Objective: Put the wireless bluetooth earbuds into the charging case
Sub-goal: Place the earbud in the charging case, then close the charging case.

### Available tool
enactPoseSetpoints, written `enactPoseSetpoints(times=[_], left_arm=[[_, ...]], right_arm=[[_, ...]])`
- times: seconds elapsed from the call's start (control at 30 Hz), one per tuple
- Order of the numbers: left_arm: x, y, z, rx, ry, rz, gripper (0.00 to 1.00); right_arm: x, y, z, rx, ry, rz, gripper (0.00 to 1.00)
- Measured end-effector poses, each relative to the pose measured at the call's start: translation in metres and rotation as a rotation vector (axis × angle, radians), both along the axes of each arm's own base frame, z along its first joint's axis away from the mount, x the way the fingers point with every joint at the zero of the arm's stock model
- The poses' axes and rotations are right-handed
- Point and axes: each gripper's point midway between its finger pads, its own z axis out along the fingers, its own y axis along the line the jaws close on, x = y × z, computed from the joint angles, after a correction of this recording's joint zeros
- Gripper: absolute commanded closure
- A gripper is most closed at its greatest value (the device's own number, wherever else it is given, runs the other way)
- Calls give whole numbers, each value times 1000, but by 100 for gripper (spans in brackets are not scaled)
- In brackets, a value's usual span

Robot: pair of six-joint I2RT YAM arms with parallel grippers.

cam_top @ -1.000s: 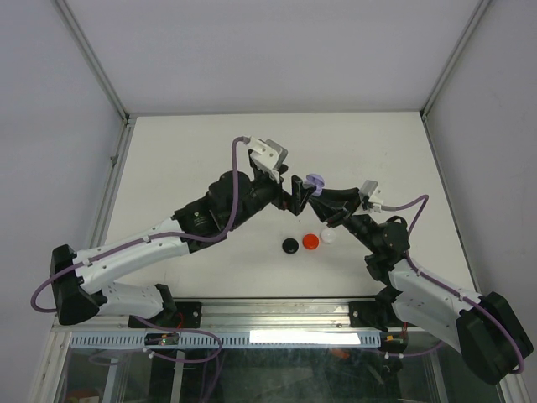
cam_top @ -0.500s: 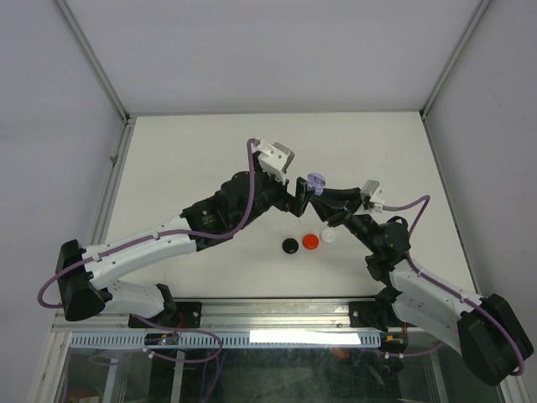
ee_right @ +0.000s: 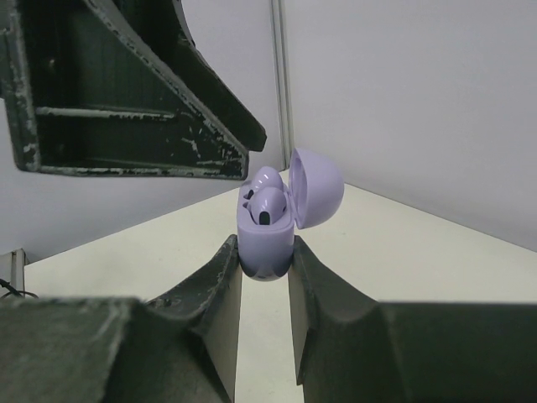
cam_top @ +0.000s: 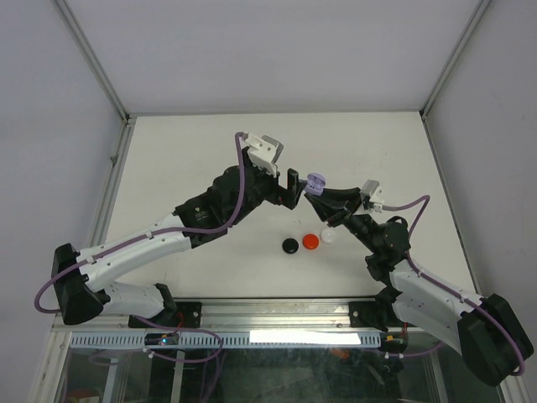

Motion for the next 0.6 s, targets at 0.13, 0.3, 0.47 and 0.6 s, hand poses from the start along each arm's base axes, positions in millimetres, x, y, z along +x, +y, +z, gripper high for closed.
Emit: enactPoseSetpoints(times=[0.13,0.3,0.47,0.6], left_arm=[[6,7,5,-26,7,14,8],[7,12,5,-42,20,3,9],[9,23,7,-83,51,-63,9],[14,35,20,-143,71,-117,7]], right_arm=[[0,0,0,0,-1,1,100],[-1,1,0,-3,-2,8,100],[-6,5,5,-9,-20,42,100],[-11,11,12,-16,-36,86,100]])
